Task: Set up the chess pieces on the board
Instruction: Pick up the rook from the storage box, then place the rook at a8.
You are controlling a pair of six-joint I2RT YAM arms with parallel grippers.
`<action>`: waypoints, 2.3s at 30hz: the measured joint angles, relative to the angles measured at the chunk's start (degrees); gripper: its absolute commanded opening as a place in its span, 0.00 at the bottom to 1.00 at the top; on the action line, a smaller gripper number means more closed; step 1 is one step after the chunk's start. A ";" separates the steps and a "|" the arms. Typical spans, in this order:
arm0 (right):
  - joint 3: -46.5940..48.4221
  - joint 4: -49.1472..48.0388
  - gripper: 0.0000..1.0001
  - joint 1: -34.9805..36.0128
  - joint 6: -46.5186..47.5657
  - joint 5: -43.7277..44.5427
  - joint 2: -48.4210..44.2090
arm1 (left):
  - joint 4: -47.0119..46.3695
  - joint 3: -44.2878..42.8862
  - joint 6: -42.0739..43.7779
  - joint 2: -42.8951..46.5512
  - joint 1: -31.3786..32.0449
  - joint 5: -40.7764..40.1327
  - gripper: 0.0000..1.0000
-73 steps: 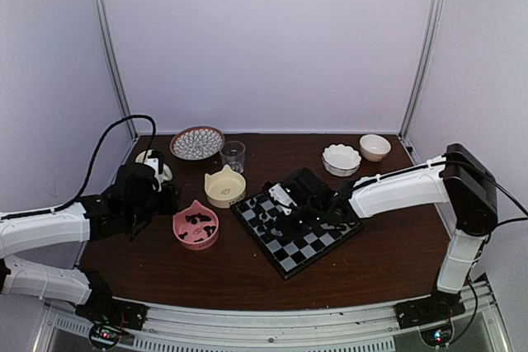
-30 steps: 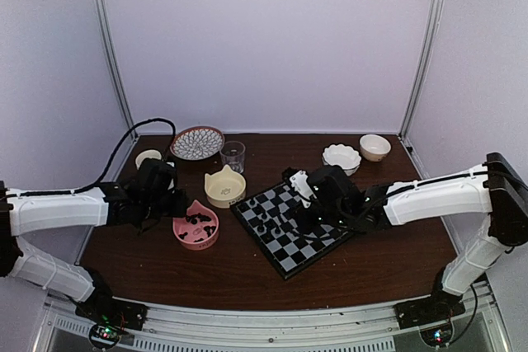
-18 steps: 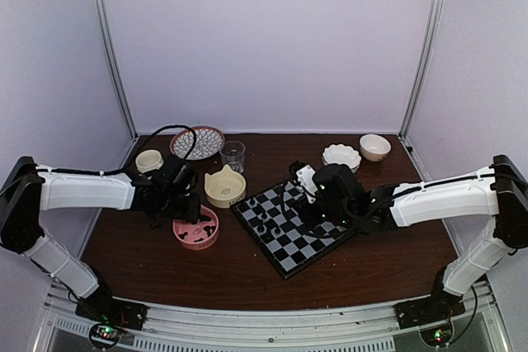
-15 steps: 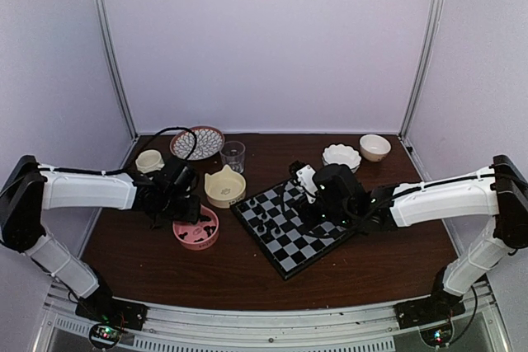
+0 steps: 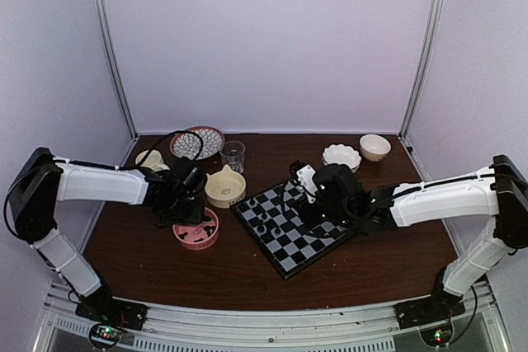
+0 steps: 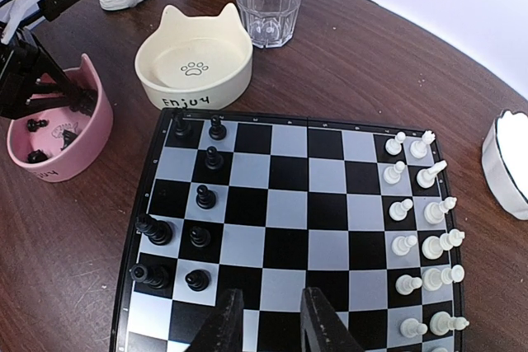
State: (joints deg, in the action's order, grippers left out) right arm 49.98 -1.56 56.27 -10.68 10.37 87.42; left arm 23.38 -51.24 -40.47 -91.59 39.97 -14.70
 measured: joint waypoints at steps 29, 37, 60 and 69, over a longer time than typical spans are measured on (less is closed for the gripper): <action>0.00 -0.02 0.26 0.00 0.00 0.00 0.00 | 1.33 -0.68 -1.27 0.50 -0.39 -0.68 0.13; 0.00 -0.07 0.26 0.00 0.00 0.26 0.00 | 0.68 1.38 -1.01 8.46 -0.33 0.59 0.11; -5.07 -1.55 0.26 -3.74 -3.87 8.28 -5.84 | -4.31 -6.64 15.61 7.06 26.97 0.59 0.10; -6.71 -1.51 0.25 -8.04 -7.82 9.03 -6.99 | -5.49 -12.70 20.70 -2.67 31.43 4.33 0.08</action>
State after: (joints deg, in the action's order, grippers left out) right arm 43.27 -3.07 48.23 -18.50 19.40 80.42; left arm 17.89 -63.94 -19.77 -94.26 71.40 -10.37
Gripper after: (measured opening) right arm 0.255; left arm 0.102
